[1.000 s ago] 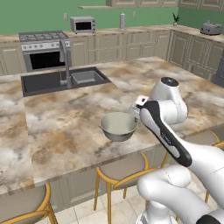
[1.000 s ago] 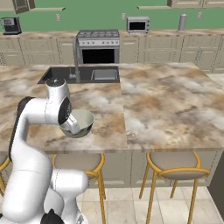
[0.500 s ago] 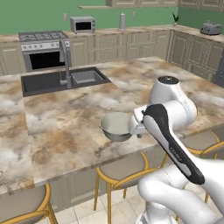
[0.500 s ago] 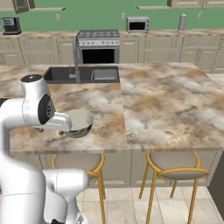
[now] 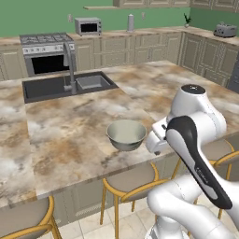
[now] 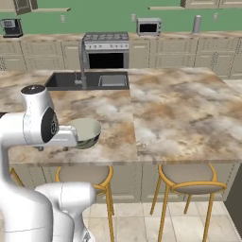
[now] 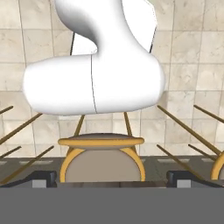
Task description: Pick up the bowls from the cabinet and place each bowl in front of a stool on the dining counter.
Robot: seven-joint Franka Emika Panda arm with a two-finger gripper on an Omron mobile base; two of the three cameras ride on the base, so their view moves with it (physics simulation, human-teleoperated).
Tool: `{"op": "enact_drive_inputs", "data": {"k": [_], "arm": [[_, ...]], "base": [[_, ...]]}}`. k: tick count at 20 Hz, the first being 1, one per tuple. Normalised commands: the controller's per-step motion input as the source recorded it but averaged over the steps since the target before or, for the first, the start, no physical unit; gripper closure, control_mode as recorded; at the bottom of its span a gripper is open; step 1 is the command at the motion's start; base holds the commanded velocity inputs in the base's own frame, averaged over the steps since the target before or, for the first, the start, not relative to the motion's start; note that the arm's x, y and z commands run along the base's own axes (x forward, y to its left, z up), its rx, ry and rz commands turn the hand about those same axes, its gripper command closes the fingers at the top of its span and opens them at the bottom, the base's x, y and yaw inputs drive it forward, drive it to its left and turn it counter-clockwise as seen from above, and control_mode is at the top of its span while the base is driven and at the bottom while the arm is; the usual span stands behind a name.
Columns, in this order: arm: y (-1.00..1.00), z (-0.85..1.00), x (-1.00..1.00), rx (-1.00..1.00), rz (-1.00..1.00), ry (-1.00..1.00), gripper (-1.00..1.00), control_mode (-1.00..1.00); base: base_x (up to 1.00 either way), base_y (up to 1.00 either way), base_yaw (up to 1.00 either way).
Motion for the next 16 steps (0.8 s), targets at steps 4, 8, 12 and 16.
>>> {"op": "enact_drive_inputs", "data": {"k": [4, 8, 12, 16], "arm": [[0.0, 0.0, 0.0, 0.0, 0.0, 0.0, -1.0, -1.0], [0.0, 0.0, -0.01, 0.0, 0.0, 0.0, -1.0, -1.0], [0.02, -0.03, -0.15, 0.0, 0.0, 0.0, -1.0, -1.0], [0.17, -0.04, -0.31, 0.0, 0.0, 0.0, -1.0, 1.0]], "base": [[0.0, 0.0, 0.0], [0.0, 0.0, 0.0], [0.0, 0.0, 0.0], [-0.32, 0.25, 0.0]]}}
